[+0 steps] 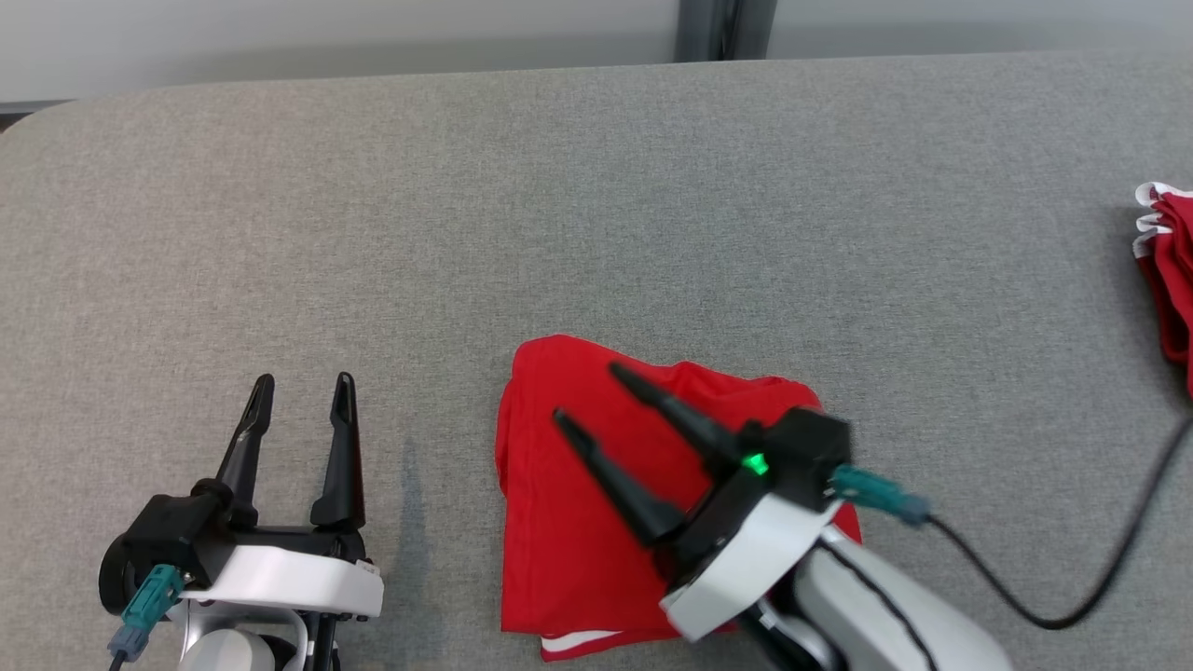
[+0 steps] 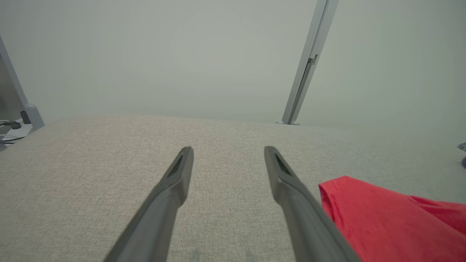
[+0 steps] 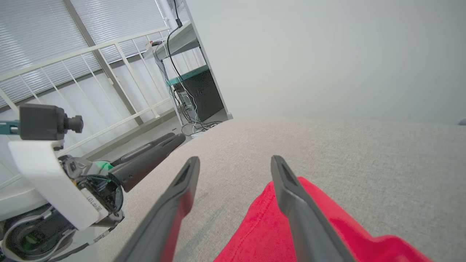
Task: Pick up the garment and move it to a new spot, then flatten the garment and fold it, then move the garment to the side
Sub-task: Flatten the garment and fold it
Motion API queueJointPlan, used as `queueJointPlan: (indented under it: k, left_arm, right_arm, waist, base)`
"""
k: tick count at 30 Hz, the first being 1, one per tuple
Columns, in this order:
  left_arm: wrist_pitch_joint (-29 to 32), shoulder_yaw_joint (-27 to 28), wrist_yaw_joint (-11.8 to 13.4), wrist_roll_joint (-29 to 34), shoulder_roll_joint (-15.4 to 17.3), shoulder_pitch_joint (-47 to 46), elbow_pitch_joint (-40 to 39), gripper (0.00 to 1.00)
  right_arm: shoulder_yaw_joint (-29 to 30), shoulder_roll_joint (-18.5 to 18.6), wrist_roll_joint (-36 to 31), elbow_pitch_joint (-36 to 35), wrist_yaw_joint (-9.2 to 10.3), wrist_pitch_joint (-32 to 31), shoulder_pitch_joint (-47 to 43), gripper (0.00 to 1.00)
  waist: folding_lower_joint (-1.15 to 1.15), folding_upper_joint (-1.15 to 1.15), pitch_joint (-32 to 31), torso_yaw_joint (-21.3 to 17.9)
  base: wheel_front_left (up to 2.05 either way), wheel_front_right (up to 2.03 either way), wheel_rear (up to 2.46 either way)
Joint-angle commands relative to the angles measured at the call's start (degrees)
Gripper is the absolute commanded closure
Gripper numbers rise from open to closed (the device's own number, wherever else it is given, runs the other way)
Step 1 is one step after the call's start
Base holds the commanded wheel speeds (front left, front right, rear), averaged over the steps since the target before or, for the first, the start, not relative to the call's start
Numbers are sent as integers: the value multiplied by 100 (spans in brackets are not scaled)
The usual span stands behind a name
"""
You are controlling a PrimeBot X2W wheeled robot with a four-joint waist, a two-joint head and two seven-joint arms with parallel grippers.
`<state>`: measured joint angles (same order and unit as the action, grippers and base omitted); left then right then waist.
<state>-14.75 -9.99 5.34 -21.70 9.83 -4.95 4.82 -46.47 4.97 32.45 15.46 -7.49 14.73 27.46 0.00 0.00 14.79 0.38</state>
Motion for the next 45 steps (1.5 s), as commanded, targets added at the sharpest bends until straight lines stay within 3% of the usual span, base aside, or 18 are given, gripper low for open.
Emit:
queueJointPlan:
  k: [1, 12, 18, 32, 45]
  left_arm:
    - [-30, 34, -12, -20, 24, -50, 10, 0]
    - [-39, 135, 48, 34, 87, 87, -12, 0]
    - [-42, 243, 175, 84, 168, 271, -133, 0]
    - [158, 482, 283, -96, 428, 868, -430, 0]
    - [558, 362, 404, -99, 519, 1407, -625, 0]
  right_arm:
    - [195, 115, -81, -127, -1, 45, -75, 0]
    - [2993, 622, -1104, -1050, -1, 49, -1181, 0]
    - [3994, 717, -1386, -1074, -1, -115, -1789, 0]
    - [4241, 661, -1486, -1143, -1, -507, -2614, 0]
    - [4444, 540, -1560, -1366, -1, -714, -3239, 0]
  waist:
    - [0, 0, -8, -21]
    - [0, 0, -157, -144]
    - [0, 0, -359, -191]
    - [0, 0, -1090, -211]
    - [0, 0, -1489, -241]
  base:
    - [0, 0, 0]
    - [0, 0, 0]
    - [0, 0, 0]
    - [0, 0, 0]
    - [0, 0, 0]
